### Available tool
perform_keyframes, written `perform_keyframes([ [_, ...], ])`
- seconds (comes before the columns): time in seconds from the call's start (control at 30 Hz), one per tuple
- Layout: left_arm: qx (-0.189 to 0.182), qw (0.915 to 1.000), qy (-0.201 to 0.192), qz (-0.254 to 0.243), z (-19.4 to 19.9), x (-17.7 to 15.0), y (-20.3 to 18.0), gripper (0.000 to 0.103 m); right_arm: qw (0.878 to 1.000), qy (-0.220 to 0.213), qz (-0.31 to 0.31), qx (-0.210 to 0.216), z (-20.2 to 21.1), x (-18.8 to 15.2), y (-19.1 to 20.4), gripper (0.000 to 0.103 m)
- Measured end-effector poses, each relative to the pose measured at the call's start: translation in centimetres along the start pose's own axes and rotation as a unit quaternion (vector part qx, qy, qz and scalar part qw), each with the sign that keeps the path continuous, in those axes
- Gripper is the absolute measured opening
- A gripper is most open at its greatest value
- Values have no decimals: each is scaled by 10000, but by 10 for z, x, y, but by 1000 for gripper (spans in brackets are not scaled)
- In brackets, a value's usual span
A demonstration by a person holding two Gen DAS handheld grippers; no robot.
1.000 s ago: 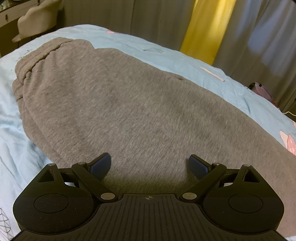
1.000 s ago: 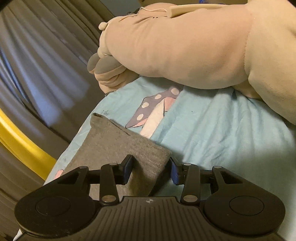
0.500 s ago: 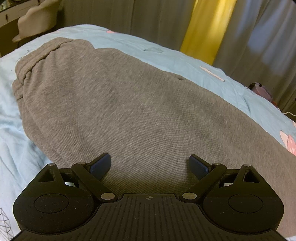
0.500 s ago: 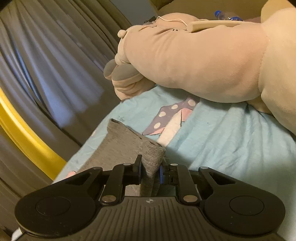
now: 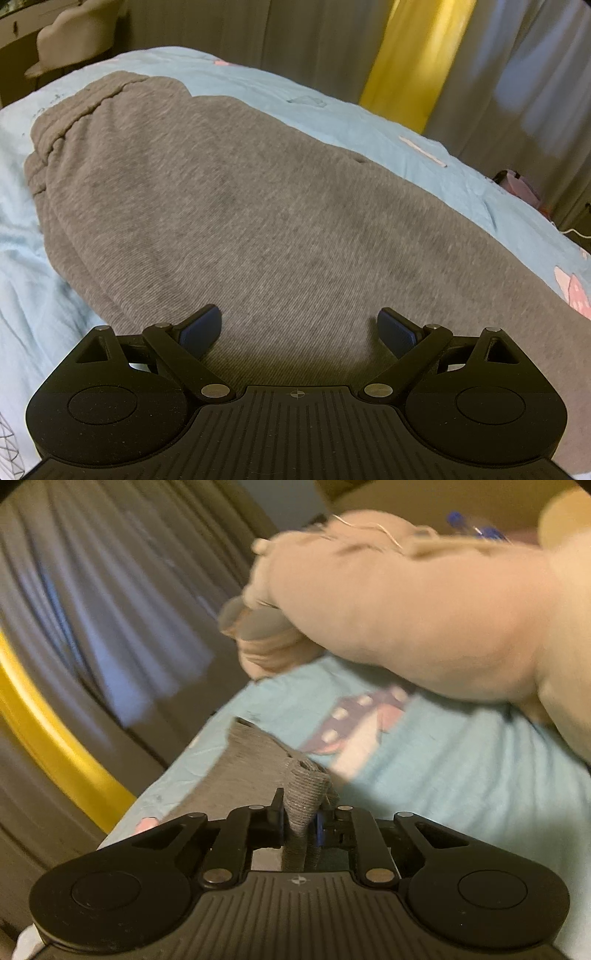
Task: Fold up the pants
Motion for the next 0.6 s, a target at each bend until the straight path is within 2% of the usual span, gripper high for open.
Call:
perform_keyframes([
  [0.1,-23,10000,-7,0,2,0,0,97,9997,108,112,-165,-6,4,5,13],
  [0.2,-59,10000,-25,-12,4,0,1,97,9996,92,202,-148,-4,12,21,12],
  [0.27,-92,10000,-37,-5,5,0,2,97,9984,-44,554,120,4,21,54,12],
  [0.33,-113,9999,-45,17,6,1,2,97,9905,-166,1230,587,14,24,108,12],
  [0.4,-128,9999,-45,31,6,1,2,97,9758,-76,1788,1253,21,13,166,12],
  [0.5,-142,9999,-57,45,8,1,3,97,9358,360,2629,2320,30,-35,250,12],
  [0.57,-142,9999,-81,46,10,0,4,97,9104,835,2982,2745,30,-83,284,12],
  [0.6,-146,9998,-98,45,12,0,4,97,9020,1094,3077,2824,28,-106,293,13],
])
Point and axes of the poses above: each gripper's, at about its wrist camera, not at the fingertips, and z roughly against the way its jaws point, y to its left, x to its top, the point moved 6 cm from there along -z, roughly the way its jaws point, and after that the axes turned 7 degrees about z, right-handed, at the moved point
